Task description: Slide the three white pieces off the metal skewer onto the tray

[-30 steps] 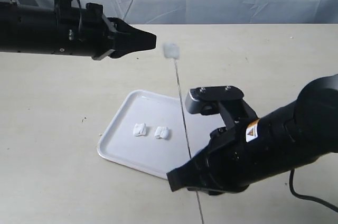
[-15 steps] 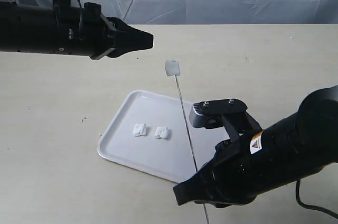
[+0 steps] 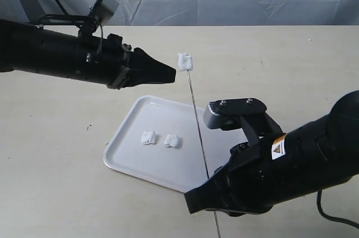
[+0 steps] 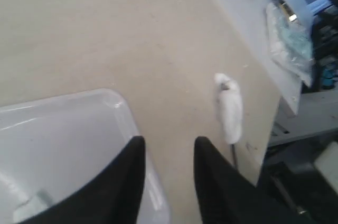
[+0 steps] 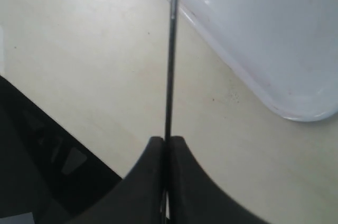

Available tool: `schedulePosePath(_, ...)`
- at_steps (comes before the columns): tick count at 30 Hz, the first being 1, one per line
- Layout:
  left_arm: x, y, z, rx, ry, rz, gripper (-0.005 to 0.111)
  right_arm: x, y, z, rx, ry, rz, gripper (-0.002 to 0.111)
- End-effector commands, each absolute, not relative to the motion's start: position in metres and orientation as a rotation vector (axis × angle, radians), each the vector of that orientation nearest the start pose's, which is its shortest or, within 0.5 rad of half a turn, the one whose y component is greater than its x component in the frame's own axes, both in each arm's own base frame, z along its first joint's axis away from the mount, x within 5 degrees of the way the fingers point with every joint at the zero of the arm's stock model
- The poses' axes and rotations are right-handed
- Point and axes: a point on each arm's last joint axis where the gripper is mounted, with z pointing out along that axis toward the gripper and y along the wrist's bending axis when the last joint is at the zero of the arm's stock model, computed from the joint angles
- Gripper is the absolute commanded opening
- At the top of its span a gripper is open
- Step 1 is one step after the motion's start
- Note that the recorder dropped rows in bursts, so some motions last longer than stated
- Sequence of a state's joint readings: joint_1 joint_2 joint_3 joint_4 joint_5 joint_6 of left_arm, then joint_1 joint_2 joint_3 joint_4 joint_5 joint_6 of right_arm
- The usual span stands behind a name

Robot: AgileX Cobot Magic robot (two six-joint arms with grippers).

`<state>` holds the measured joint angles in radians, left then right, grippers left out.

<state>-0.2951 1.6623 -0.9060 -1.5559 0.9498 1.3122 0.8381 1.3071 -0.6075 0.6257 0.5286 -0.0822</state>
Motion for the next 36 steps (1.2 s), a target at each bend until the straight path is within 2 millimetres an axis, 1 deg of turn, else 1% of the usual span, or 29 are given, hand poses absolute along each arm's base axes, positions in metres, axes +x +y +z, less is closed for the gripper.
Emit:
schedulePosePath(1,0.282,-0.15,0.242,0.567,2.054,-1.526,0.048,0.129,0.184,0.206,-0.626,2.725,0.793,-0.001)
schedulePosePath(4,0.282,-0.14,0.247,0.571,2.009,-1.599,0.051,0.129,0.184,0.206,-0.629,2.726,0.792,-0.001)
schedulePosePath(6,0.284,-0.135,0.248,0.548,2.001,-1.604,0.051,0.13,0.184,0.206,-0.624,2.721,0.792,-0.001)
schedulePosePath(11,0.286,-0.136,0.25,0.51,1.977,-1.622,0.051,0.13,0.185,0.206,-0.608,2.721,0.803,-0.001)
schedulePosePath(15,0.284,-0.14,0.25,0.519,1.974,-1.633,0.051,0.13,0.185,0.206,-0.611,2.72,0.802,-0.001)
schedulePosePath(18,0.282,-0.149,0.248,0.534,1.971,-1.656,0.051,0.129,0.186,0.207,-0.613,2.714,0.828,-0.001)
schedulePosePath(23,0.287,-0.154,0.233,0.49,1.998,-1.691,0.051,0.129,0.188,0.208,-0.617,2.704,0.86,-0.001)
schedulePosePath(29,0.289,-0.155,0.235,0.48,1.971,-1.69,0.051,0.128,0.188,0.208,-0.623,2.7,0.874,-0.001)
schedulePosePath(33,0.282,-0.166,0.235,0.538,1.963,-1.703,0.051,0.127,0.19,0.21,-0.637,2.686,0.905,-0.001)
schedulePosePath(36,0.282,-0.167,0.235,0.55,1.959,-1.7,0.051,0.127,0.19,0.21,-0.638,2.687,0.905,-0.001)
